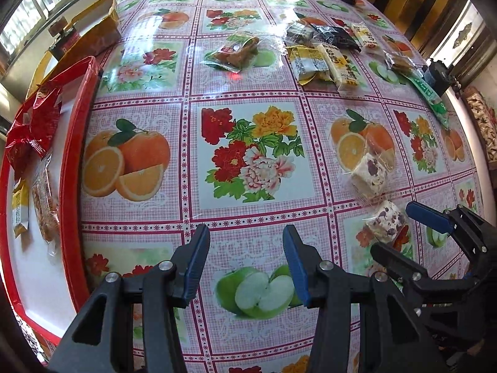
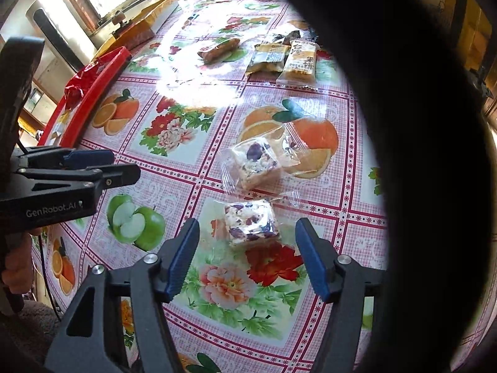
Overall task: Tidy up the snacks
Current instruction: 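Grasp a clear-bagged white nougat square with the right tool while the left grasps another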
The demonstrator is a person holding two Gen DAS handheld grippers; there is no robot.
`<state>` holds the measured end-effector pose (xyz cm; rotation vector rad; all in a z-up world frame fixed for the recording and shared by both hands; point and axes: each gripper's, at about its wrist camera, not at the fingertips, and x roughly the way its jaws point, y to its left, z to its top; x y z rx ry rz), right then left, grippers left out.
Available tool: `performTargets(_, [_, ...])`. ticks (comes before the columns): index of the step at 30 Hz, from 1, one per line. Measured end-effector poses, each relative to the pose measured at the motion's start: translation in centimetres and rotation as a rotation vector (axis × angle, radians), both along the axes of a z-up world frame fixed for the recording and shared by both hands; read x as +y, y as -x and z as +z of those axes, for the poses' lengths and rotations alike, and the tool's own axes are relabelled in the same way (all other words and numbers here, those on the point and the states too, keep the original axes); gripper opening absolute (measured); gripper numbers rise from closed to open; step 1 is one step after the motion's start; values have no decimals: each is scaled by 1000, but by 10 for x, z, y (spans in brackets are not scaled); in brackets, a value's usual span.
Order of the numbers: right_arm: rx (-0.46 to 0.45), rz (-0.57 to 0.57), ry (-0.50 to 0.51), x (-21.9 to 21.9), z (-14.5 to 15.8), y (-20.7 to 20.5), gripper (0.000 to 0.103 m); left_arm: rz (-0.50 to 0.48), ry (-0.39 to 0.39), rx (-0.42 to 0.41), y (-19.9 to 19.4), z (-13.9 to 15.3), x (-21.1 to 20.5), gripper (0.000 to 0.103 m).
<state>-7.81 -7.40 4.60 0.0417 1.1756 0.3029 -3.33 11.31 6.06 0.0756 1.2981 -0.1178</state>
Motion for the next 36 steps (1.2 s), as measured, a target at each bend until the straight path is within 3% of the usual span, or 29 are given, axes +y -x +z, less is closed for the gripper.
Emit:
performTargets(8, [-49, 94, 120, 13, -8, -4, 71, -2, 9, -13, -11, 5, -7, 49])
performTargets(11, [-58, 105, 120, 6, -10, -2, 66, -20, 11, -21, -16, 7, -14, 49])
performTargets(15, [-63, 102, 172, -12, -6, 0, 66, -88, 22, -26, -25, 9, -35, 49])
performTargets(19, [-43, 48, 187, -37, -5, 0, 66, -217, 28, -34, -30, 10, -72, 49])
performTargets(23, [-32, -5, 161, -52, -2, 4, 67, -325, 32, -13, -36, 4, -107, 49])
performTargets(26, [-27, -28, 134, -59, -1, 9, 67, -376, -9, -1, -38, -5, -124, 49])
performTargets(33, [-30, -65, 98, -71, 7, 23, 67, -406, -58, 38, -51, -28, -141, 49])
performTargets(36, [2, -95, 56, -78, 6, 28, 67, -386, -19, 45, -56, -31, -141, 48])
